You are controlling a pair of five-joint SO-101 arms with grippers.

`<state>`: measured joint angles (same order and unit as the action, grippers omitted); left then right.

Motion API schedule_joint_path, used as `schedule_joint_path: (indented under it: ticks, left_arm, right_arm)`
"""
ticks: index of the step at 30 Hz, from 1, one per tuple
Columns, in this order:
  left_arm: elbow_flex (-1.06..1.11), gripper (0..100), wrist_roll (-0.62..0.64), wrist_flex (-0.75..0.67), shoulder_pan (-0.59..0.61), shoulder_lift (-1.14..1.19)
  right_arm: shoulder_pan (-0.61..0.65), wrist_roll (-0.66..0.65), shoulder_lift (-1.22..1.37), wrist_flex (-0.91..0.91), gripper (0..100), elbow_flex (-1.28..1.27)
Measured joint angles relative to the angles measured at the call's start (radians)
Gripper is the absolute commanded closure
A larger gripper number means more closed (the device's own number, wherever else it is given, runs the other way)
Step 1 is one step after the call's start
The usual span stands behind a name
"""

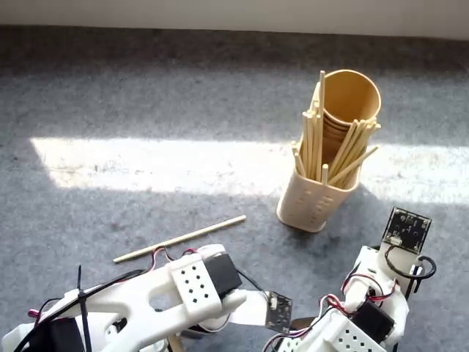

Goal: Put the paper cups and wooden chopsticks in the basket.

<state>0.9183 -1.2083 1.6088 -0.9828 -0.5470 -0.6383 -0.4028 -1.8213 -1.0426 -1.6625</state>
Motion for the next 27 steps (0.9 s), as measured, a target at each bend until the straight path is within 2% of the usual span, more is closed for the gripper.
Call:
schedule_joint_path:
  ticks: [2, 5, 10, 12, 14, 27]
  left_arm:
    - [-0.028, 83, 0.0, -0.011, 0.006, 0.0]
    - [-0.084, 78, 0.0, -0.054, 0.098, 0.0]
    - [-0.193, 68, 0.0, -0.262, 0.439, 0.0]
    - [-0.201, 70, 0.002, -0.361, 0.582, 0.0]
    - [-0.186, 72, 0.002, -0.436, 0.661, 0.0]
    - [0.155, 74, 0.002, -0.807, 0.736, 0.002]
  right_arm:
    - [0.0, 0.0, 0.0, 0.0, 80.0, 0.0]
    - [0.0, 0.0, 0.0, 0.0, 80.0, 0.0]
    - [0.0, 0.0, 0.0, 0.0, 80.0, 0.0]
    - [0.0, 0.0, 0.0, 0.0, 80.0, 0.0]
    - [0.0, 0.0, 0.0, 0.0, 80.0, 0.0]
    - [0.005, 0.0, 0.0, 0.0, 80.0, 0.0]
